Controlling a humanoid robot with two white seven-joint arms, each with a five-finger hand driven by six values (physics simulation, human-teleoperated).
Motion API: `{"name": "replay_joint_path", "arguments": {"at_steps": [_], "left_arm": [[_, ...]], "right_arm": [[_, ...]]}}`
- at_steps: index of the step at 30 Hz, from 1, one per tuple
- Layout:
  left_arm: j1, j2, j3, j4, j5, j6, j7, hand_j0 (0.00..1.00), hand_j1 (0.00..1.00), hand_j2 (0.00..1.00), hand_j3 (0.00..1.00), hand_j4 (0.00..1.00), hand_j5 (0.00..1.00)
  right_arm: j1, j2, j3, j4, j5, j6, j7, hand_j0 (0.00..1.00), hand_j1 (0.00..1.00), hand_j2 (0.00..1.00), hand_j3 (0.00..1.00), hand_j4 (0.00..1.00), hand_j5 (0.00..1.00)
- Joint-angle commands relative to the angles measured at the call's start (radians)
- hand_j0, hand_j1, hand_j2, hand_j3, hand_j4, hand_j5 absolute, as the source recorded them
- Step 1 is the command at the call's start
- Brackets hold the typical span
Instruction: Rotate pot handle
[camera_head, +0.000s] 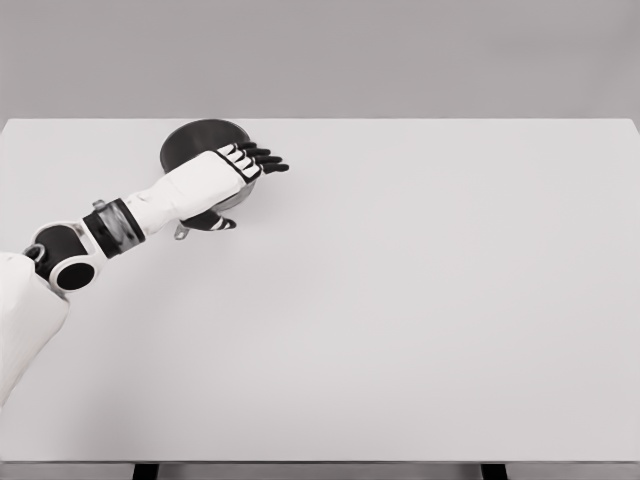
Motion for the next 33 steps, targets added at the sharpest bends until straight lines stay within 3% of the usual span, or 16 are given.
{"name": "replay_joint_path", "arguments": {"at_steps": [1, 14, 33], "left_arm": [[0.000, 0.001, 0.001, 0.001, 0.007, 0.001, 0.001, 1.00, 1.00, 1.00, 1.00, 1.00, 1.00], [0.002, -0.010, -0.001, 0.047, 0.005, 0.001, 0.001, 1.00, 1.00, 1.00, 1.00, 1.00, 1.00], [0.006, 0.005, 0.016, 0.042, 0.007, 0.001, 0.001, 1.00, 1.00, 1.00, 1.00, 1.00, 1.00]], "right_arm": [[0.000, 0.000, 0.000, 0.000, 0.000, -0.001, 0.000, 1.00, 1.00, 1.00, 1.00, 1.00, 1.00], [0.000, 0.000, 0.000, 0.000, 0.000, 0.000, 0.000, 1.00, 1.00, 1.00, 1.00, 1.00, 1.00], [0.000, 0.000, 0.000, 0.000, 0.000, 0.000, 0.000, 1.00, 1.00, 1.00, 1.00, 1.00, 1.00]]}}
